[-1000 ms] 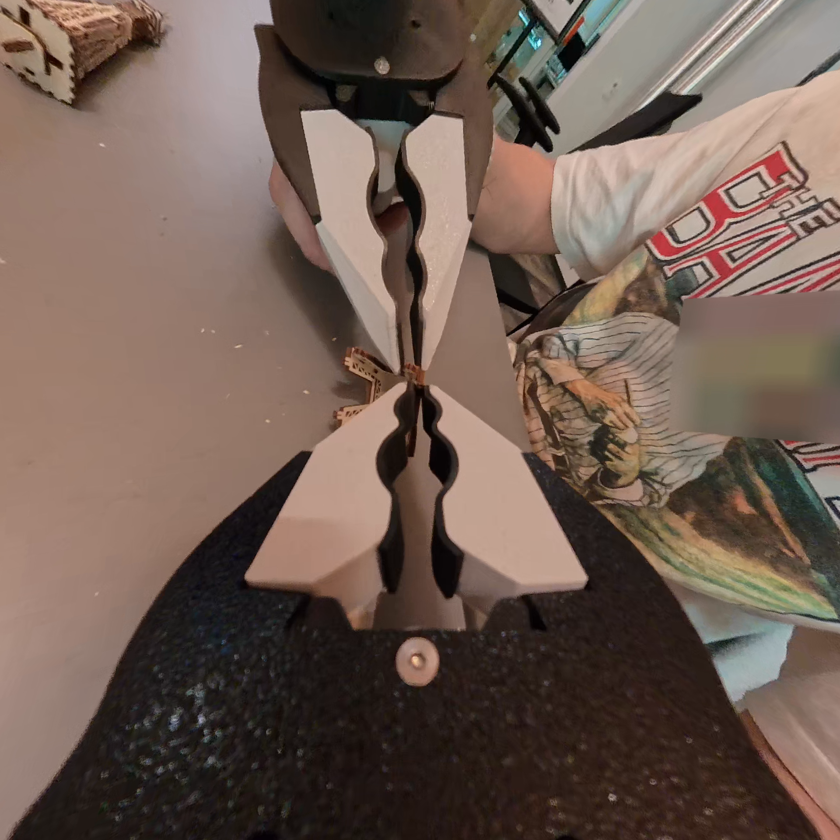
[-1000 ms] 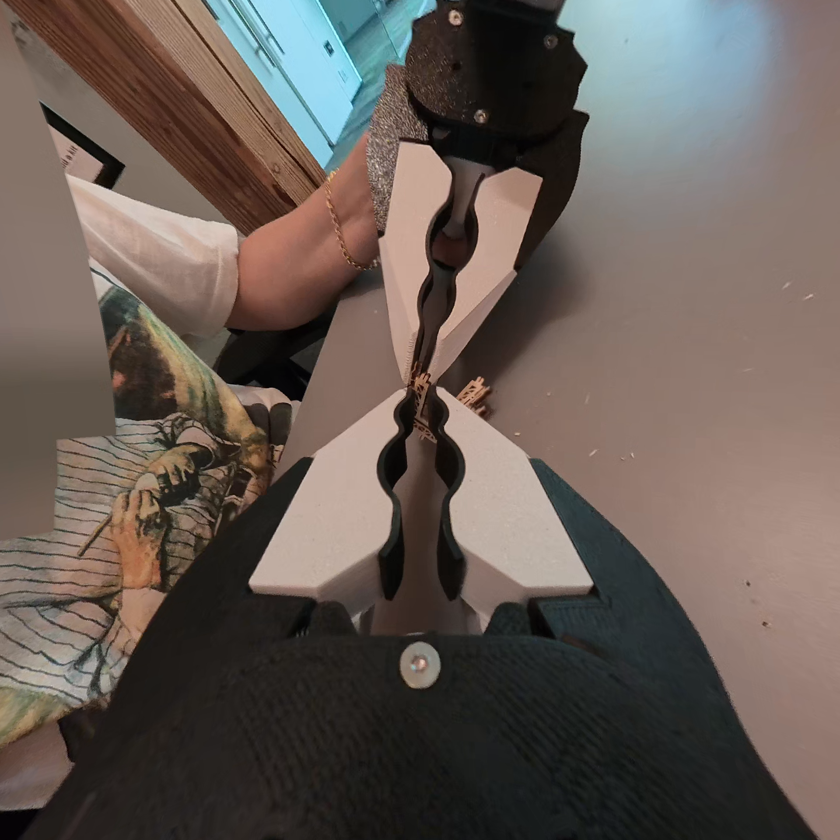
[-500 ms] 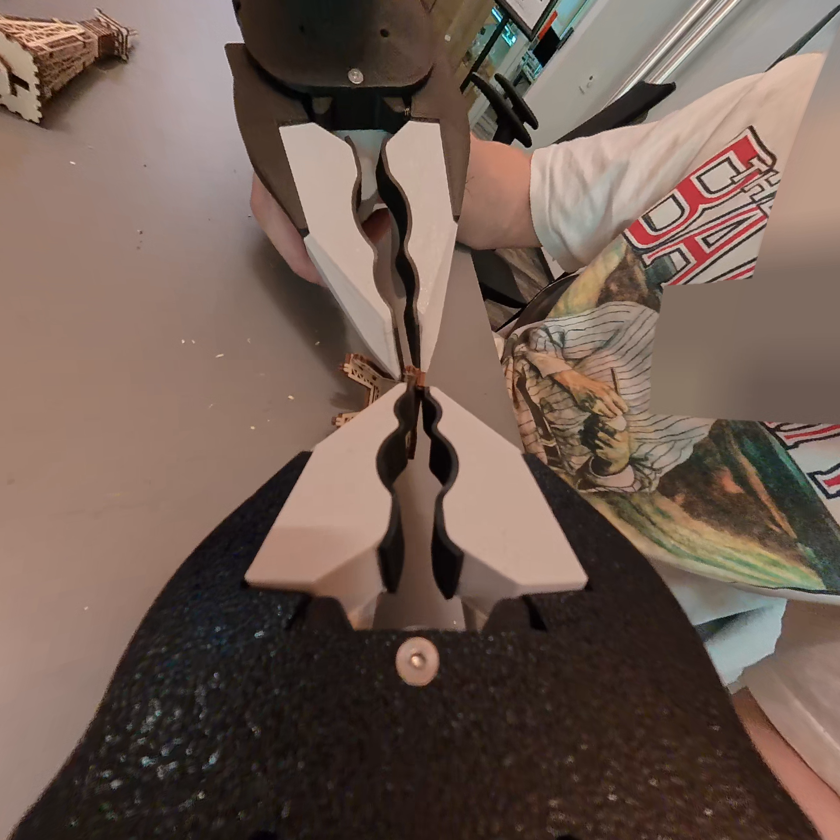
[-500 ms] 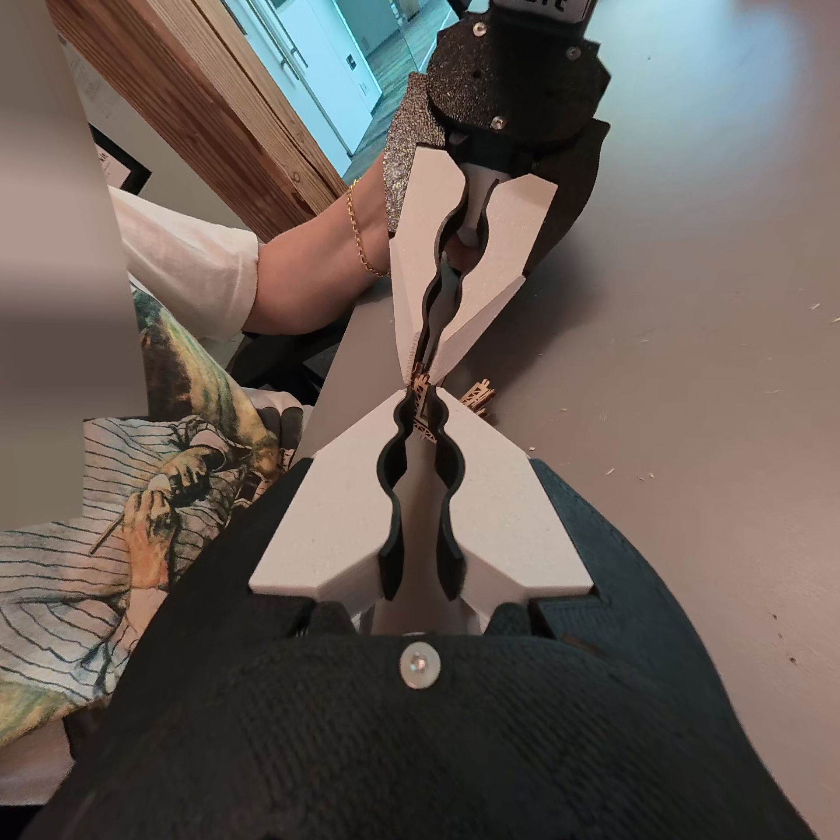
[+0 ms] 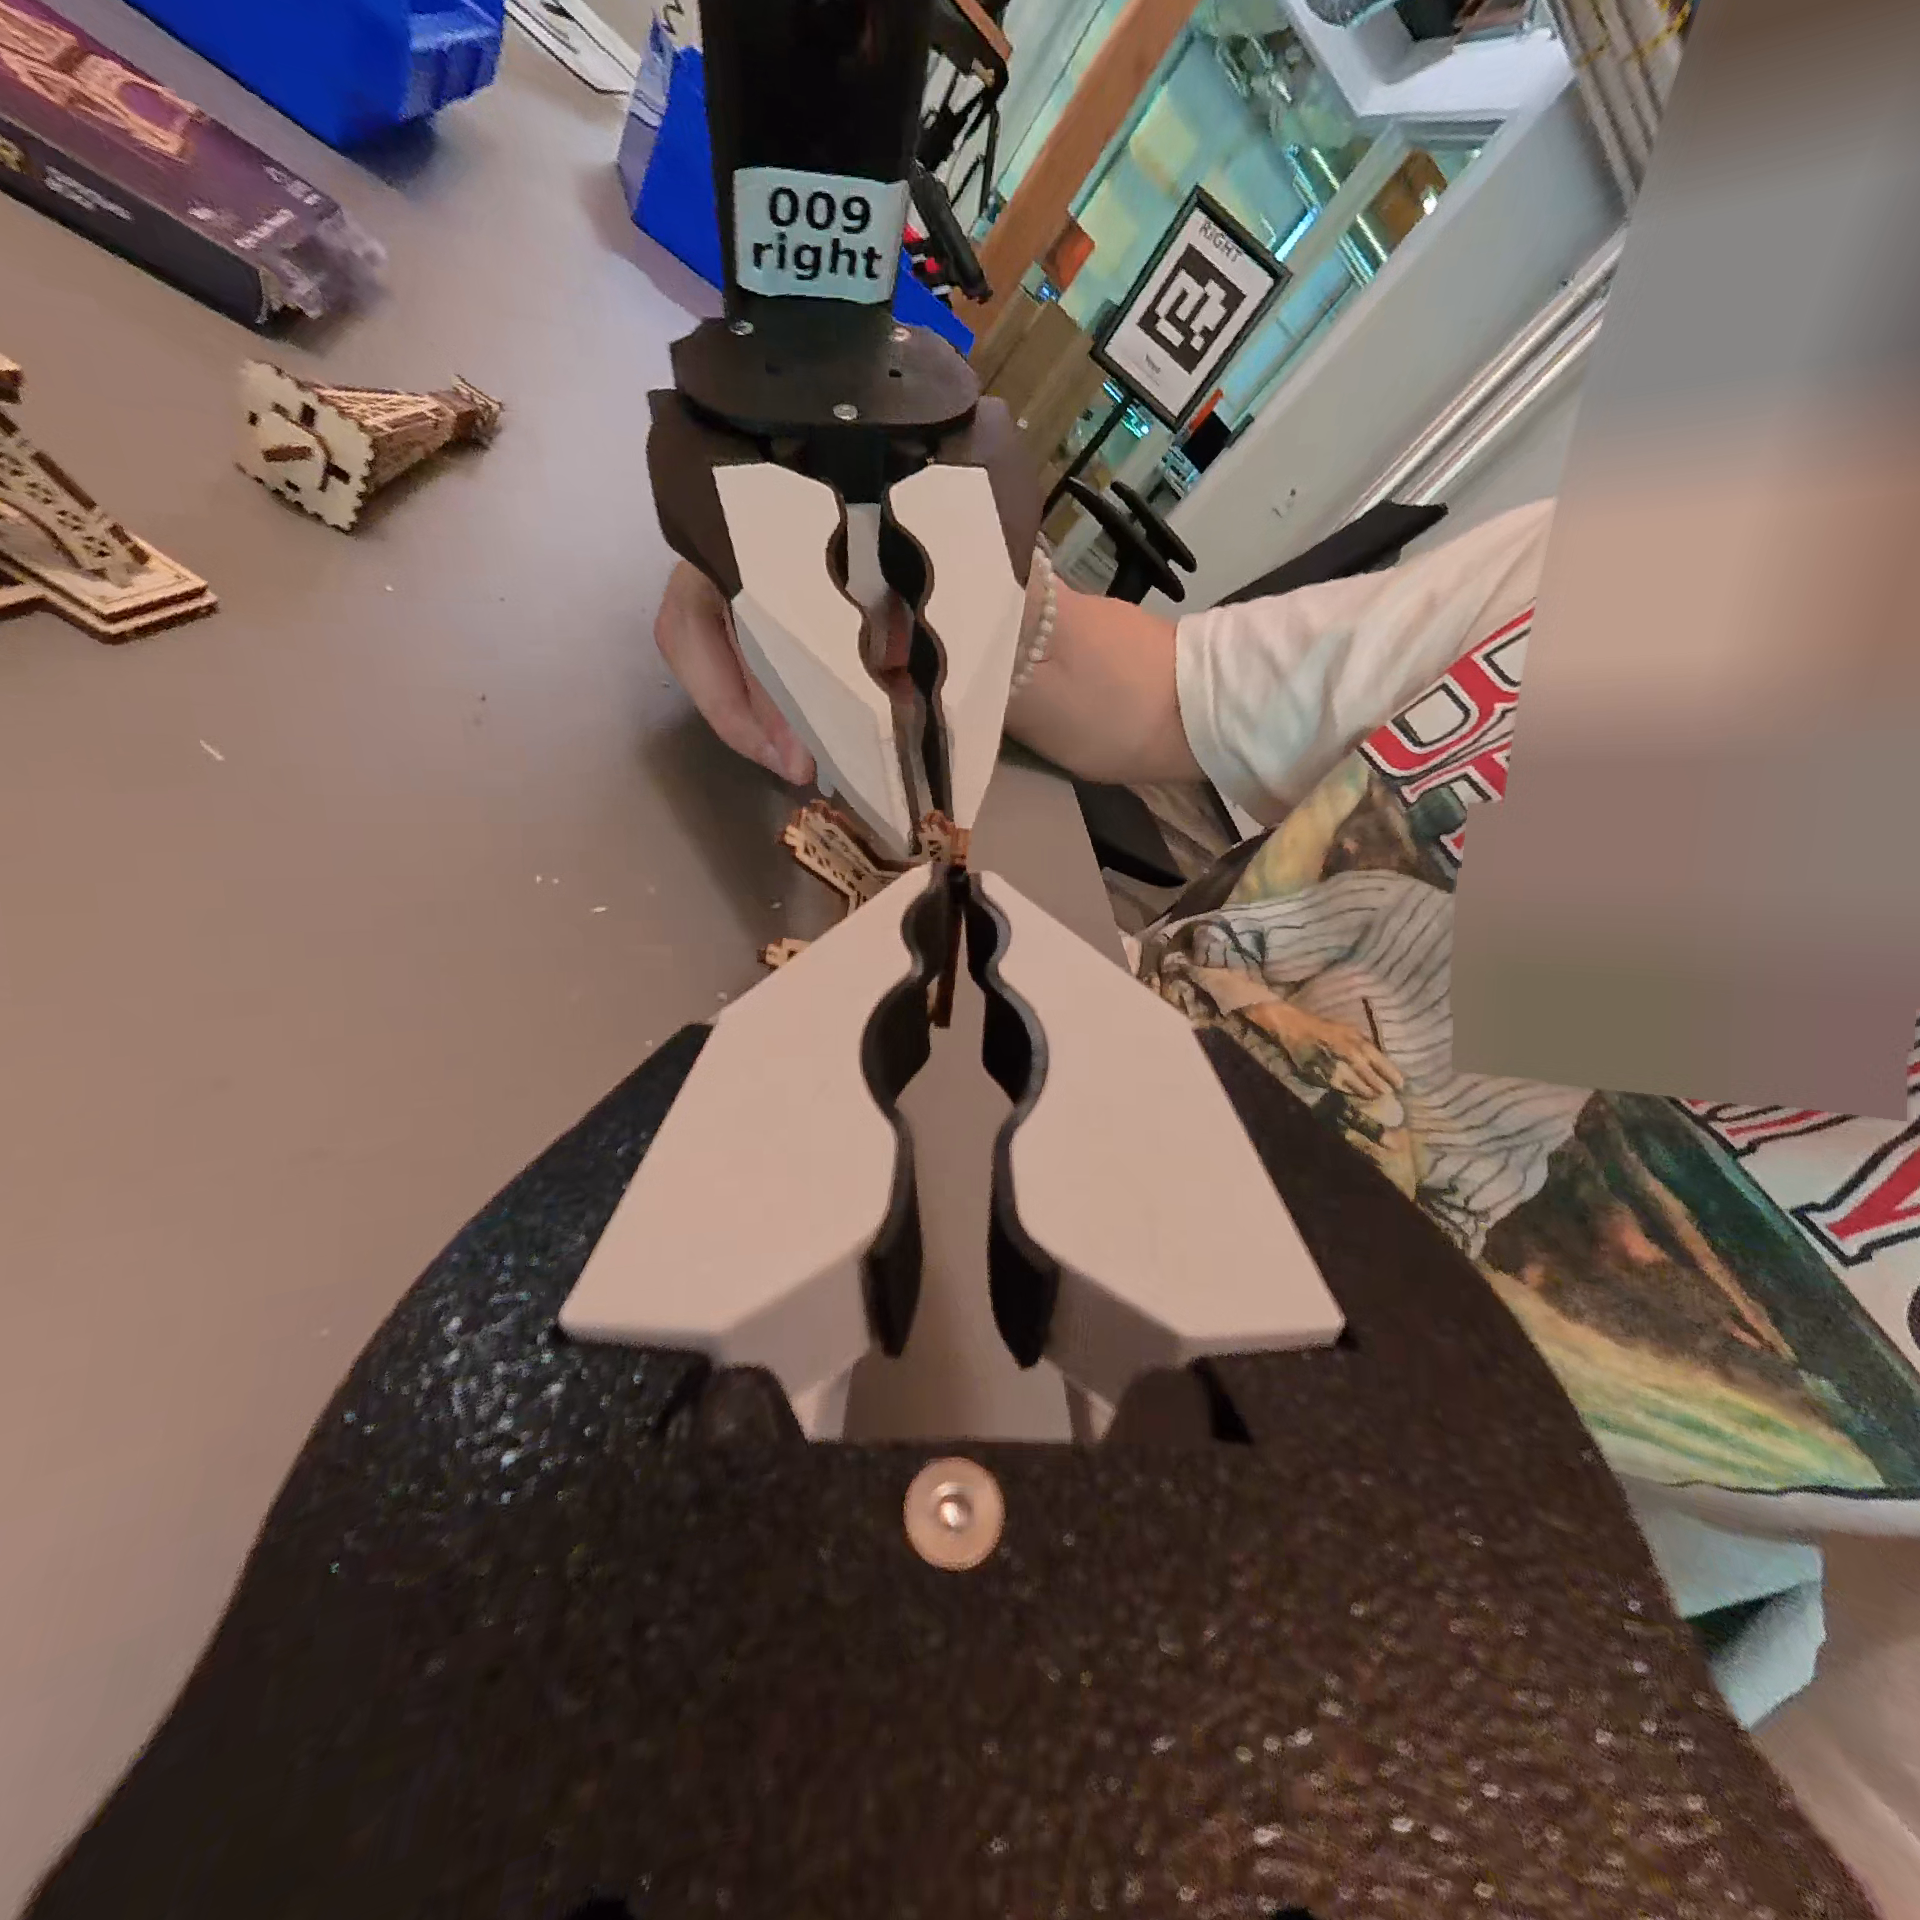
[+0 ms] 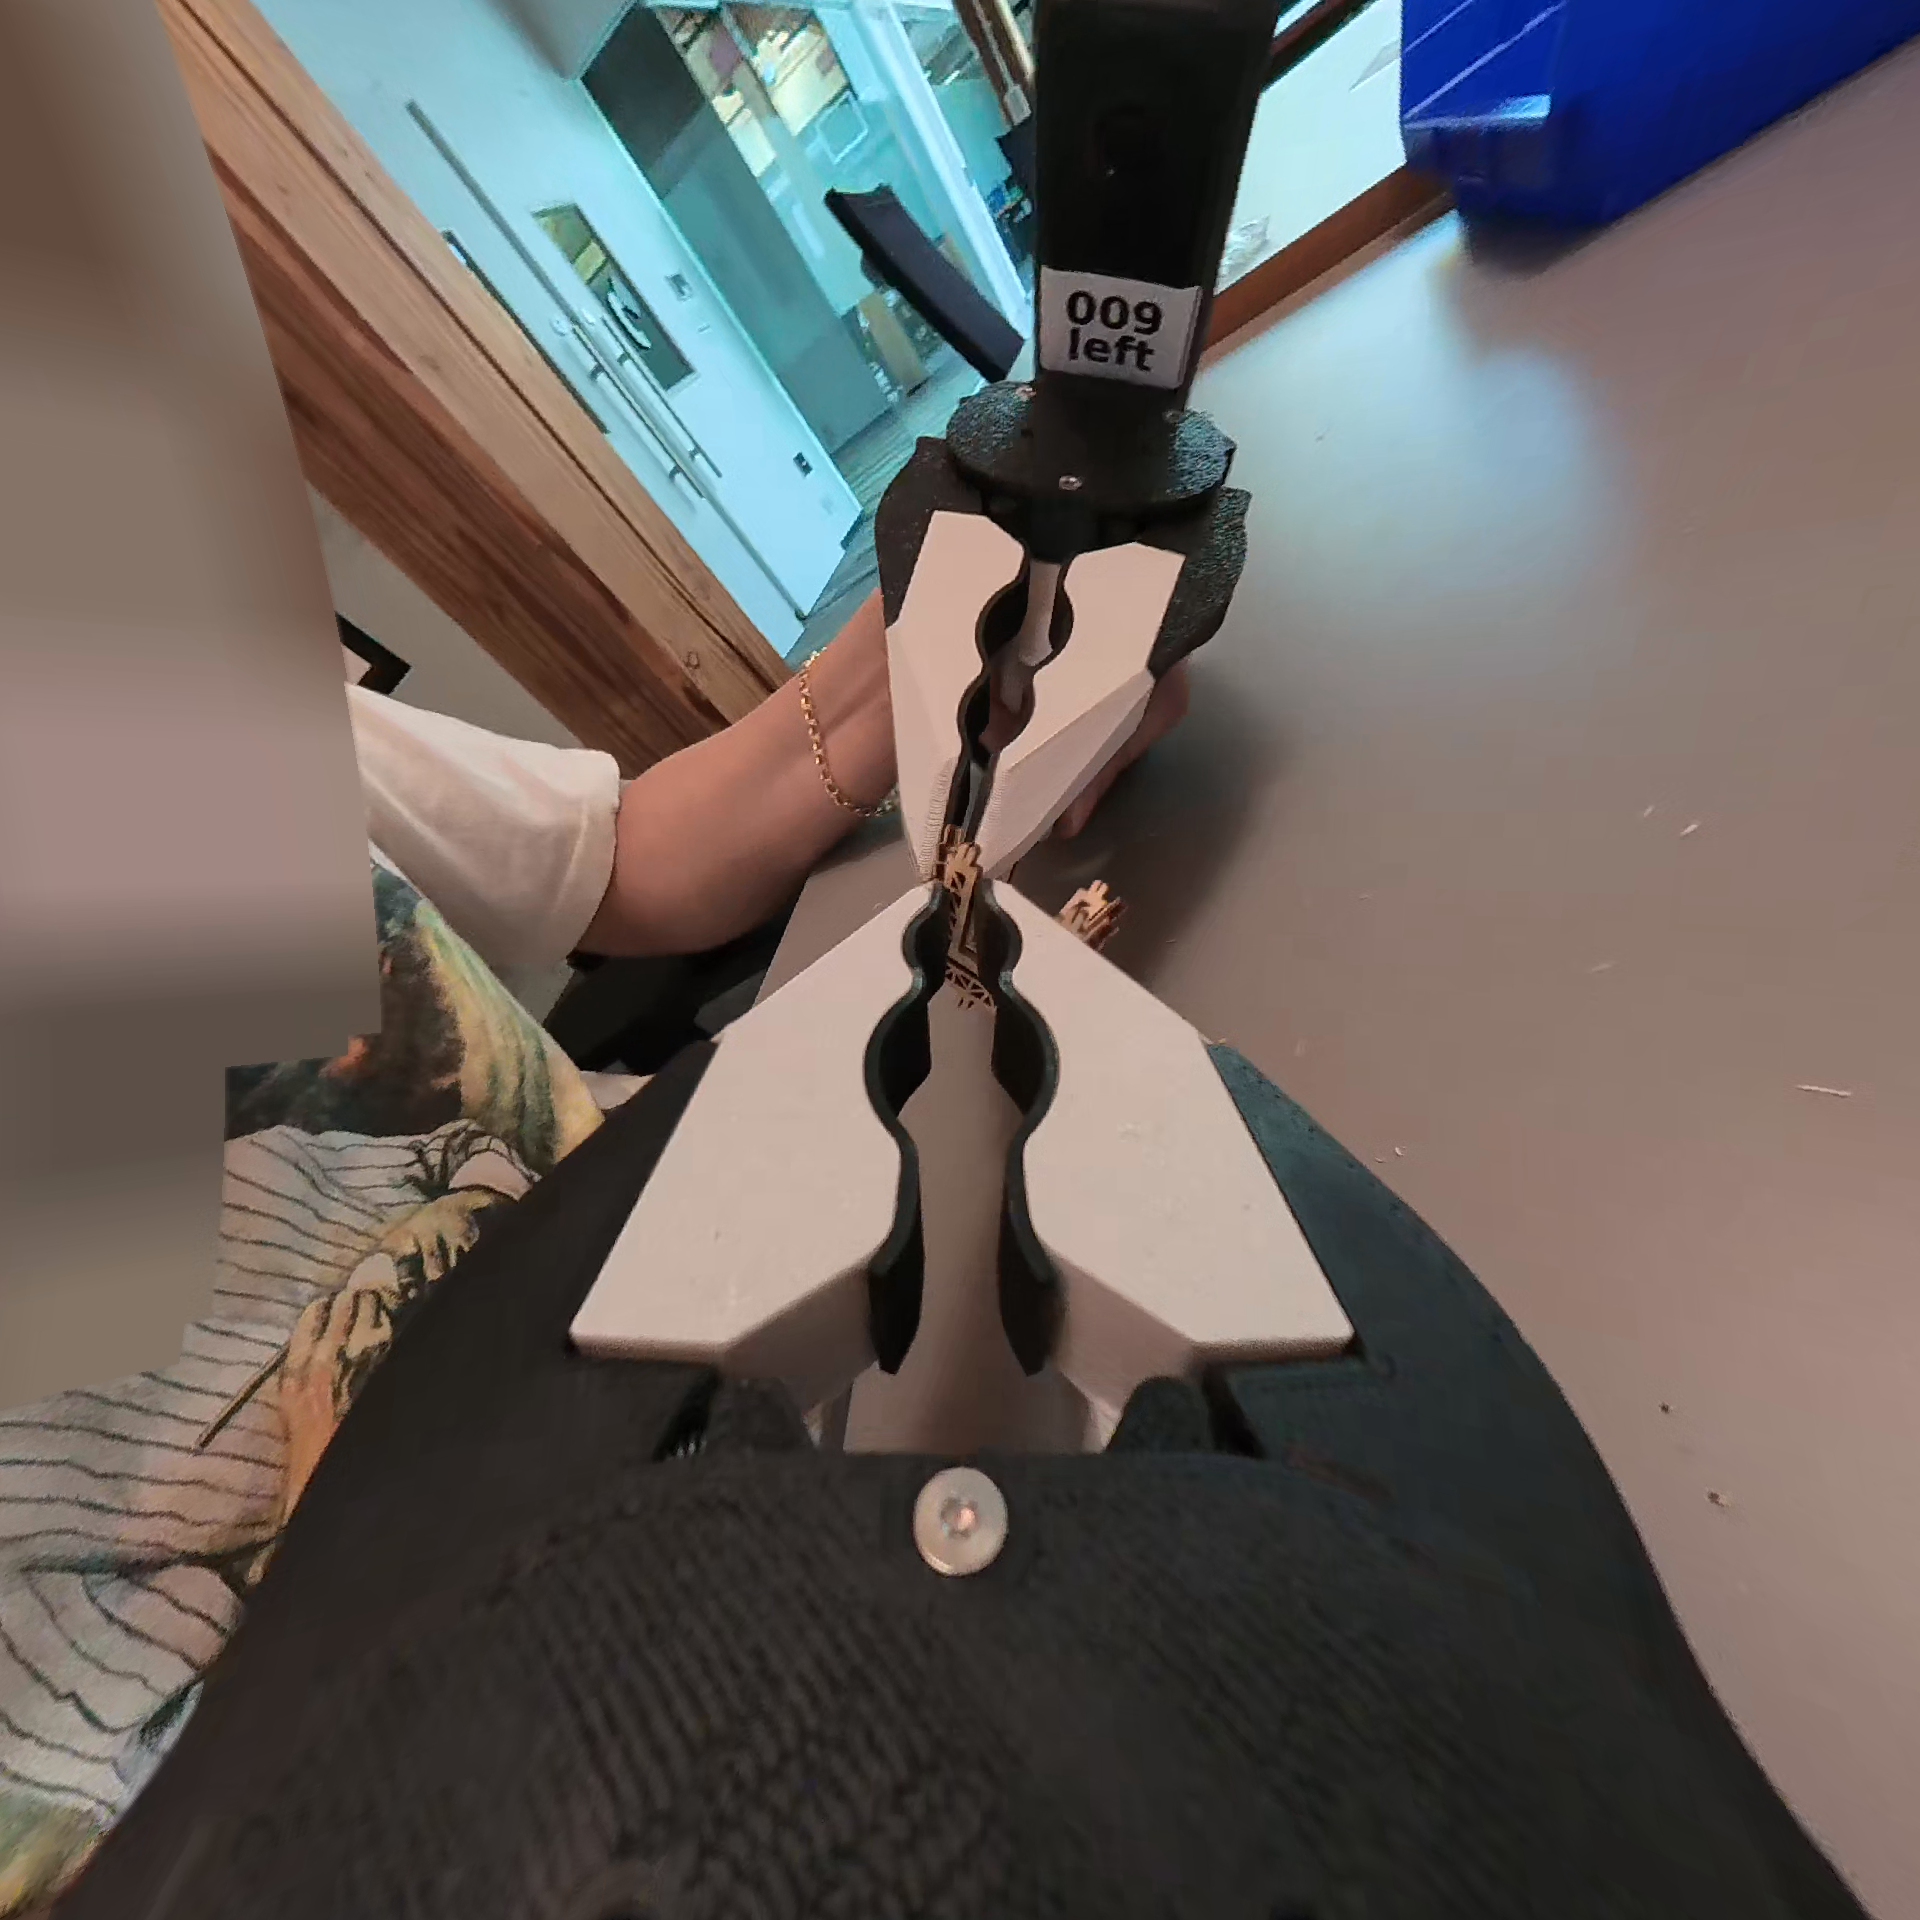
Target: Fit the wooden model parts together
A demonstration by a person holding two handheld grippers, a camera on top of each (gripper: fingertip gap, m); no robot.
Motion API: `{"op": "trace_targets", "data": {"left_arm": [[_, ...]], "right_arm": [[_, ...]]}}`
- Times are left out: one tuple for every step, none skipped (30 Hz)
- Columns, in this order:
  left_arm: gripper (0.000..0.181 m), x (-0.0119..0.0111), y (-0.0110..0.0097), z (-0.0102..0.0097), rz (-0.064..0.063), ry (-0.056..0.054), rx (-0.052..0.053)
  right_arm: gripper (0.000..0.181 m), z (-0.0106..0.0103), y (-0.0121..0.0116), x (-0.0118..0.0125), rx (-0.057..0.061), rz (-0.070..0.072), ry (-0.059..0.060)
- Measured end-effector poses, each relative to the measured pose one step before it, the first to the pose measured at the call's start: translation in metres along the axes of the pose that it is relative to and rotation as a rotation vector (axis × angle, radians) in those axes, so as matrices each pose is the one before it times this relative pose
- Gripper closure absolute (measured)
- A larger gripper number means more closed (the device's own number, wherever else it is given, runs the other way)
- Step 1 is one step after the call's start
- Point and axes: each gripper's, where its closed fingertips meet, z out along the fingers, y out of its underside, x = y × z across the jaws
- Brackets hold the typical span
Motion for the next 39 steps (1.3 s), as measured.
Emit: {"op": "trace_targets", "data": {"left_arm": [[0.181,-0.00155,-0.00072,-0.00053,-0.0067,-0.0060,0.0050],[0.181,0.00022,-0.00042,-0.00038,-0.0014,0.0029,0.0030],[0.181,0.00099,-0.00040,-0.00020,0.0080,0.0035,0.0019],[0.181,0.00012,-0.00062,-0.00040,0.0081,-0.0041,0.0040],[0.181,0.00084,0.00014,0.00006,0.0025,0.0048,-0.0011],[0.181,0.00128,0.00019,0.00009,0.0025,0.0083,-0.0018],[0.181,-0.00060,-0.00060,-0.00036,0.0006,-0.0045,0.0045],[0.181,0.00005,-0.00094,-0.00043,0.0023,-0.0004,0.0063],[0.181,0.00074,-0.00080,-0.00039,0.0044,0.0042,0.0054],[0.181,-0.00095,-0.00123,-0.00076,0.0001,-0.0068,0.0091],[0.181,-0.00127,-0.00124,-0.00076,-0.0025,-0.0075,0.0087],[0.181,-0.00054,-0.00097,-0.00037,-0.0006,-0.0027,0.0064],[0.181,-0.00006,-0.00133,-0.00043,-0.0010,0.0008,0.0099],[0.181,0.00056,-0.00159,-0.00012,-0.0044,0.0074,0.0114],[0.181,0.00052,-0.00159,0.00008,-0.0079,0.0090,0.0128],[0.181,-0.00066,-0.00175,-0.00027,-0.0074,0.0013,0.0127],[0.181,-0.00030,-0.00081,0.00004,-0.0020,-0.0001,0.0053],[0.180,0.00074,-0.00007,0.00031,0.0043,0.0034,-0.0001],[0.180,0.00043,0.00039,0.00033,0.0069,-0.0012,-0.0032],[0.178,-0.00116,0.00057,0.00058,0.0058,-0.0134,-0.0046],[0.178,0.00018,0.00076,0.00095,0.0102,-0.0041,-0.0080],[0.179,-0.00063,0.00014,0.00097,0.0123,-0.0101,-0.0037],[0.181,-0.00134,-0.00023,0.00052,0.0113,-0.0138,-0.0014],[0.181,-0.00015,0.00001,0.00013,0.0097,-0.0041,-0.0026],[0.181,0.00006,-0.00038,-0.00031,0.0096,-0.0035,0.0002],[0.181,-0.00222,-0.00125,-0.00099,0.0079,-0.0180,0.0062],[0.181,-0.00293,-0.00169,-0.00158,0.0093,-0.0226,0.0091],[0.181,-0.00179,-0.00181,-0.00198,0.0154,-0.0166,0.0094],[0.181,-0.00116,-0.00197,-0.00245,0.0260,-0.0176,0.0088],[0.181,-0.00141,-0.00170,-0.00249,0.0296,-0.0312,-0.0004],[0.179,0.00316,-0.00029,-0.00178,0.0379,-0.0180,-0.0250],[0.175,0.00672,0.00256,-0.00094,0.0441,-0.0134,-0.0618],[0.171,0.00528,0.00439,-0.00092,0.0464,-0.0391,-0.0887],[0.167,0.00306,0.00498,-0.00161,0.0504,-0.0647,-0.0978],[0.162,0.00203,0.00480,-0.00218,0.0522,-0.0732,-0.0905],[0.159,0.00098,0.00345,-0.00247,0.0519,-0.0731,-0.0683],[0.159,0.00054,0.00109,-0.00194,0.0493,-0.0625,-0.0371],[0.159,0.00161,-0.00128,-0.00065,0.0425,-0.0422,-0.0080],[0.159,0.00342,-0.00104,0.00080,0.0303,-0.0153,0.0041]], "right_arm": [[0.179,-0.00021,-0.00042,0.00180,0.0030,0.0050,0.0108],[0.179,0.00004,-0.00029,0.00032,0.0024,-0.0015,0.0030],[0.179,0.00025,-0.00027,-0.00110,0.0023,-0.0045,-0.0042],[0.179,0.00001,-0.00085,-0.00017,0.0073,-0.0022,0.0026],[0.179,0.00009,0.00010,-0.00044,-0.0007,-0.0014,-0.0011],[0.179,0.00031,0.00024,-0.00159,-0.0012,0.0001,-0.0113],[0.179,0.00001,-0.00038,0.00047,0.0040,0.0022,0.0034],[0.179,-0.00014,-0.00098,0.00057,0.0072,-0.0013,0.0054],[0.179,0.00017,-0.00093,-0.00107,0.0067,-0.0035,-0.0045],[0.179,0.00007,-0.00130,0.00083,0.0097,-0.0034,0.0095],[0.179,-0.00021,-0.00139,0.00181,0.0092,-0.0048,0.0163],[0.179,-0.00015,-0.00095,0.00056,0.0064,-0.0037,0.0061],[0.179,-0.00016,-0.00146,0.00030,0.0102,-0.0020,0.0037],[0.179,-0.00029,-0.00153,-0.00033,0.0123,0.0035,-0.0038],[0.179,-0.00056,-0.00160,-0.00060,0.0140,0.0130,-0.0111],[0.179,-0.00062,-0.00197,0.00067,0.0186,0.0218,-0.0048],[0.179,-0.00037,-0.00098,0.00063,0.0108,0.0202,-0.0056],[0.180,-0.00018,-0.00034,-0.00091,0.0042,0.0122,-0.0140],[0.181,-0.00055,-0.00085,-0.00110,0.0086,0.0058,-0.0102],[0.181,-0.00032,-0.00143,-0.00046,0.0140,0.0067,-0.0045],[0.181,0.00057,0.00063,-0.00141,-0.0023,0.0062,-0.0113],[0.181,0.00138,0.00247,-0.00206,-0.0145,0.0065,-0.0146],[0.181,0.00158,0.00207,-0.00034,-0.0115,0.0059,-0.0012],[0.181,0.00057,0.00062,0.00054,-0.0036,-0.0037,0.0077],[0.181,-0.00032,-0.00043,-0.00071,0.0037,-0.0046,-0.0020],[0.181,-0.00099,-0.00075,-0.00070,0.0058,0.0007,-0.0064],[0.181,-0.00190,-0.00043,0.00134,-0.0002,0.0036,0.0038],[0.181,-0.00254,-0.00071,0.00278,-0.0020,-0.0035,0.0138],[0.181,-0.00297,-0.00046,0.00196,-0.0066,-0.0135,0.0119],[0.181,-0.00289,0.00016,0.00234,-0.0098,-0.0156,0.0162],[0.181,-0.00234,0.00034,0.00271,-0.0103,-0.0177,0.0212],[0.179,-0.00170,0.00111,0.00200,-0.0148,-0.0210,0.0190],[0.177,-0.00116,0.00126,0.00308,-0.0163,-0.0199,0.0264],[0.175,-0.00066,0.00048,0.00468,-0.0100,-0.0171,0.0370],[0.173,-0.00024,-0.00042,0.00341,-0.0010,-0.0144,0.0289],[0.172,0.00017,-0.00026,0.00076,0.0002,-0.0082,0.0104],[0.170,0.00043,0.00058,0.00061,-0.0040,-0.0001,0.0047],[0.168,0.00039,0.00028,0.00194,-0.0031,0.0046,0.0112],[0.166,0.00009,0.00014,0.00132,-0.0014,0.0040,0.0069]]}}
